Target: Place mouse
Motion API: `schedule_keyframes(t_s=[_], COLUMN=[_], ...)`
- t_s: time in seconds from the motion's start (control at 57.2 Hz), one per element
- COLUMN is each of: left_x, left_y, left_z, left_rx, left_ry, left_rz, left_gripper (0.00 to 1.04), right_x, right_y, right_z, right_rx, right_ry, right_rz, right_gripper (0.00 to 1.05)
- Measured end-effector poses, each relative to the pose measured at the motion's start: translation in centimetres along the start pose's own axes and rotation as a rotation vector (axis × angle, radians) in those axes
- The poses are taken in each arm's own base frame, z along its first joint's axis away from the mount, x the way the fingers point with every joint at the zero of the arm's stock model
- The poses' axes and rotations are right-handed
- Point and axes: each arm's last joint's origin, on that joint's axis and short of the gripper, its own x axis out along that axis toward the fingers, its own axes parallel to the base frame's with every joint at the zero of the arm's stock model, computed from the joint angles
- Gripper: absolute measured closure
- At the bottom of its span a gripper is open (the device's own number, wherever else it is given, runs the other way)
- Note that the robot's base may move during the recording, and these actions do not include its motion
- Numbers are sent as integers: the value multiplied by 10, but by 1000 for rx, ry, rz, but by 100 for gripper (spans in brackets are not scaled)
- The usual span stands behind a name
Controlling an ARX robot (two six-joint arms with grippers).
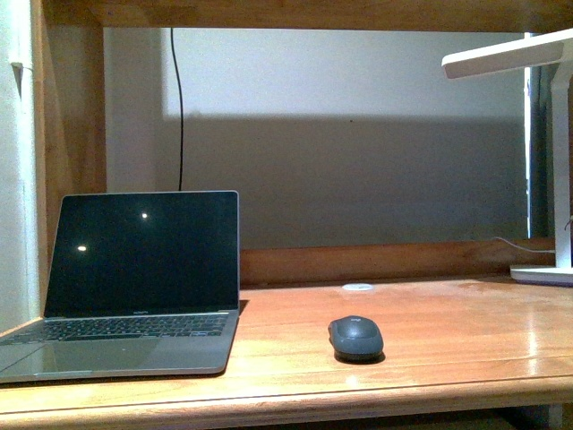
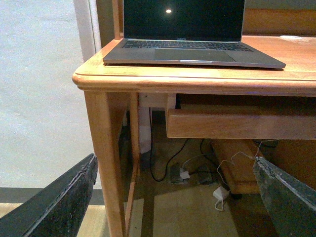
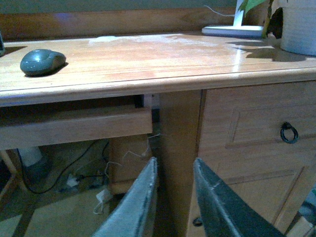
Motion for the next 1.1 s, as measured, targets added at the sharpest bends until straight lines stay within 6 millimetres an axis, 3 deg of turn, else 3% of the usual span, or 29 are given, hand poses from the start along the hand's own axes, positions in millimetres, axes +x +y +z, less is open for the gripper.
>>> schedule_keyframes(t_s=[0.175, 0.314, 0.629, 1.101], left_x=[0, 0, 0, 0], left_y=[0, 0, 0, 0], left_z=[0, 0, 0, 0], left_rx=[0, 0, 0, 0], left_ry=[0, 0, 0, 0], left_rz=[0, 0, 0, 0], left_gripper=[8, 8, 8, 8], right_x=[0, 0, -1, -1], right_y=[-12, -13, -13, -13], right_z=[-5, -15, -15, -15], right_rx=[-6, -6, -7, -7], right_ry=[0, 1, -6, -6], right_rz=[-8, -7, -6, -6], right_gripper=[102, 102, 102, 24])
